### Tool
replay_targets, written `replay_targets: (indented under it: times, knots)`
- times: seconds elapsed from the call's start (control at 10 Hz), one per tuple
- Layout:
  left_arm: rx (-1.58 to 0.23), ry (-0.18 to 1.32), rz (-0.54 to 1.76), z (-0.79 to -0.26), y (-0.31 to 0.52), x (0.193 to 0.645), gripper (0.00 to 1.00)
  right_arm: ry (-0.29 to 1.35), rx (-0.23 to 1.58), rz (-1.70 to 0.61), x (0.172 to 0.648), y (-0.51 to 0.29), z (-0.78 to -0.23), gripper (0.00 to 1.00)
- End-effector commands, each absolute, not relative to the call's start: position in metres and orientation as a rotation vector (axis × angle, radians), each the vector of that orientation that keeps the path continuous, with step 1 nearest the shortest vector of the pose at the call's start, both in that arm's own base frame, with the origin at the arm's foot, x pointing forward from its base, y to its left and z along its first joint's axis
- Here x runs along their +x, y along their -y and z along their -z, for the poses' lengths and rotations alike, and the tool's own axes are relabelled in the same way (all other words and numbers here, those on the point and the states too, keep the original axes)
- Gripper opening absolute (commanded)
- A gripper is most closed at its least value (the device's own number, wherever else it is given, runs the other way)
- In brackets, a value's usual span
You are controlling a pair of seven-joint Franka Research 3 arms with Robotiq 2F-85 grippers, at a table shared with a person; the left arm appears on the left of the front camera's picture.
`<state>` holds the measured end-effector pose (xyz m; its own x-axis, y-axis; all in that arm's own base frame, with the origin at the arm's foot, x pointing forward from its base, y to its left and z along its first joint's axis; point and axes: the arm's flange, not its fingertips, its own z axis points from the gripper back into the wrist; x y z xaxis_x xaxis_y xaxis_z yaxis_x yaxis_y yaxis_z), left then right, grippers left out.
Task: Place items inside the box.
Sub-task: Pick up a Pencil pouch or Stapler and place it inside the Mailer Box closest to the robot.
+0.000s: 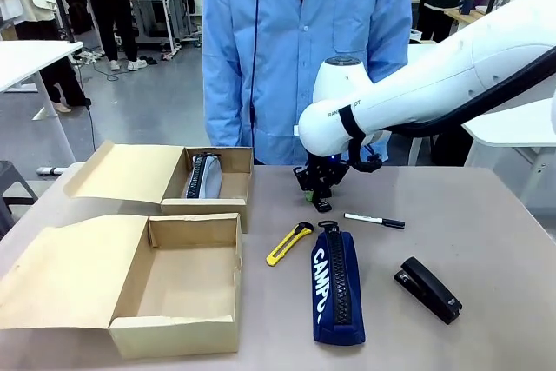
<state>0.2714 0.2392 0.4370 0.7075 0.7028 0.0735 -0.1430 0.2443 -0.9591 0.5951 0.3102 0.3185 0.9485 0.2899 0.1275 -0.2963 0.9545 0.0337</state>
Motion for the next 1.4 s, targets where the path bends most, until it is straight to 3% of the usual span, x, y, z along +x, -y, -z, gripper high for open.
replay_targets:
  times: [0.0, 0.3, 0.6, 0.7, 1.0, 1.2, 1.3]
  knots:
    - [-1.207, 0.583, -0.603, -0.437, -0.239, 0.27, 1.0, 0.184, 0.015, -0.28, 0.538, -0.297, -0.379, 0.0]
    - [-1.207, 0.583, -0.603, -0.437, -0.239, 0.27, 1.0, 0.148, 0.034, -0.304, 0.435, -0.298, -0.44, 0.0]
    - [-1.207, 0.583, -0.603, -0.437, -0.239, 0.27, 1.0, 0.144, 0.001, -0.462, 0.344, -0.334, -0.449, 0.0]
    - [-1.207, 0.583, -0.603, -0.437, -0.239, 0.27, 1.0, 0.138, -0.094, -0.599, 0.328, -0.369, -0.434, 0.0]
    - [-1.207, 0.583, -0.603, -0.437, -0.239, 0.27, 1.0, 0.143, -0.101, -0.984, 0.286, -0.434, -0.411, 0.0]
    - [-1.207, 0.583, -0.603, -0.437, -0.239, 0.27, 1.0, 0.249, -0.096, -0.852, 0.291, -0.417, -0.43, 0.0]
    - [-1.207, 0.583, -0.603, -0.437, -0.239, 0.27, 1.0, 0.12, -0.101, -0.944, 0.267, -0.441, -0.403, 0.0]
